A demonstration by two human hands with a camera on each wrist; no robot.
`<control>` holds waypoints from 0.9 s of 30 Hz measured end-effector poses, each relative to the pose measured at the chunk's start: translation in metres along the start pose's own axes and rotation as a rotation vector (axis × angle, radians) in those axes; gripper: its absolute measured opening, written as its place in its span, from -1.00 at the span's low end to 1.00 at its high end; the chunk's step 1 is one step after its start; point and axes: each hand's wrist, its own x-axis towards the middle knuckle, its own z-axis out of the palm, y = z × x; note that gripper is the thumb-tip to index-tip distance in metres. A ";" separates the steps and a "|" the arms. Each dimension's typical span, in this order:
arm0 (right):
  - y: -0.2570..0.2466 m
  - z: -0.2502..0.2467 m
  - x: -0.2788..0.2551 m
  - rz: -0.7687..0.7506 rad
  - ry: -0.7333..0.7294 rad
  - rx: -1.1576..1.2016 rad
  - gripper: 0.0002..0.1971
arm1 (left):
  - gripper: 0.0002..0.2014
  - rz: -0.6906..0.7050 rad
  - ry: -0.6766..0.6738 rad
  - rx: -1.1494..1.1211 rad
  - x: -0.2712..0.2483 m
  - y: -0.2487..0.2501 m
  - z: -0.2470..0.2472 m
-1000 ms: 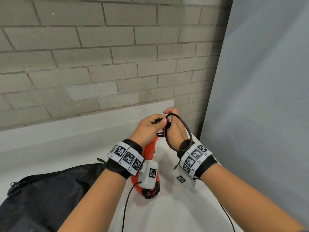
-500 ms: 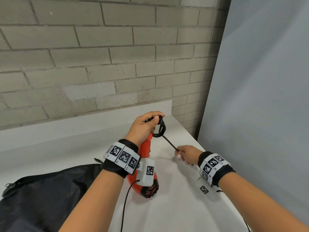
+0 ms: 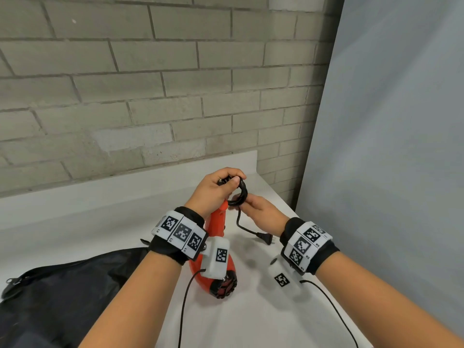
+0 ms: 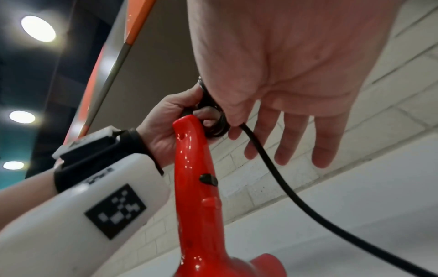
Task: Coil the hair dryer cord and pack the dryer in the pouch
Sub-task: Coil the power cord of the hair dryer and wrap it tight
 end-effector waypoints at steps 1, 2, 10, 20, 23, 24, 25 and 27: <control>-0.001 0.001 0.001 0.013 0.030 0.035 -0.76 | -0.82 -0.002 -0.002 0.006 0.000 0.000 0.000; 0.000 0.001 0.002 0.030 0.061 0.063 -0.72 | -0.83 -0.004 0.008 0.000 -0.001 -0.001 0.000; -0.032 -0.038 0.004 0.021 0.434 -0.113 -0.76 | -0.90 -0.051 0.059 0.080 0.004 -0.003 0.000; -0.069 -0.049 -0.011 -0.169 0.475 -0.318 -0.74 | -0.84 -0.130 -0.025 0.226 0.007 0.003 0.003; -0.055 -0.052 -0.010 -0.151 0.430 -0.262 -0.79 | -0.89 -0.108 0.036 0.213 0.006 0.002 0.003; -0.047 -0.053 -0.011 -0.127 0.399 -0.253 -0.81 | -0.90 -0.107 0.060 0.187 0.006 0.001 0.003; -0.037 -0.054 -0.011 -0.090 0.362 -0.259 -0.84 | -0.89 -0.108 0.075 0.165 0.005 0.001 0.004; -0.013 -0.054 -0.012 0.005 0.301 -0.325 -0.85 | -0.87 -0.112 0.083 0.147 0.005 0.002 0.005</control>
